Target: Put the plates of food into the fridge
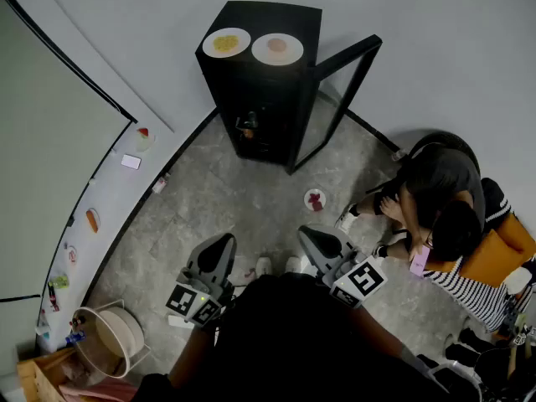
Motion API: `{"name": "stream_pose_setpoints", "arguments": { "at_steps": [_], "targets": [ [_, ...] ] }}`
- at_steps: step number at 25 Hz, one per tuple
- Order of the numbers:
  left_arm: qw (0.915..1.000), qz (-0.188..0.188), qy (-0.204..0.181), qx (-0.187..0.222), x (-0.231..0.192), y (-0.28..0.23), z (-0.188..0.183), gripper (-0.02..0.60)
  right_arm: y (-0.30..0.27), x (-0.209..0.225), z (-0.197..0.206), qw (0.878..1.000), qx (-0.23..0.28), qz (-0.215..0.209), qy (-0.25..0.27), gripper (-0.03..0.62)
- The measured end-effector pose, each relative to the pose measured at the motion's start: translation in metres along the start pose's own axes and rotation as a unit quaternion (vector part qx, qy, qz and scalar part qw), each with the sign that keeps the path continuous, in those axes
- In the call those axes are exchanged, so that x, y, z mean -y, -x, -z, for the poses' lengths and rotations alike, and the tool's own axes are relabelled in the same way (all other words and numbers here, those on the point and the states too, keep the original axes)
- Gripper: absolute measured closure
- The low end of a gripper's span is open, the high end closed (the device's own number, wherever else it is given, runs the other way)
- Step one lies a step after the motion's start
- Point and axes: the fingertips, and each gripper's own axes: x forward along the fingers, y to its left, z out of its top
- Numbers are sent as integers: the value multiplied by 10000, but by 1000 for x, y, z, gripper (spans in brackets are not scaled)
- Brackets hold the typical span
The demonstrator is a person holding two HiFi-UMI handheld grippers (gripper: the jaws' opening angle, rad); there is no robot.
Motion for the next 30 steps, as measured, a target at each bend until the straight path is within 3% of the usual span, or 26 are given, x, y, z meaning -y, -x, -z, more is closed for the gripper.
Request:
{"name": "stream_pose_setpoints", "arguments": {
  "at_steps": [10, 18, 23, 30],
  "targets": [
    [9999, 128, -86, -54, 10, 4, 5, 549, 12, -5, 22, 9998, -137, -81, 94, 566],
    [9988, -273, -405, -11, 32, 6, 11, 549, 36, 12, 21, 9990, 263, -358, -39, 566],
    [9980, -531, -331, 106, 28, 18, 15, 549, 44, 13, 27, 9986, 249, -464, -71, 566],
    [9980, -518, -324, 191, 20, 6, 12, 549, 35, 31, 30, 9988, 77, -447, -173, 566]
  ]
}}
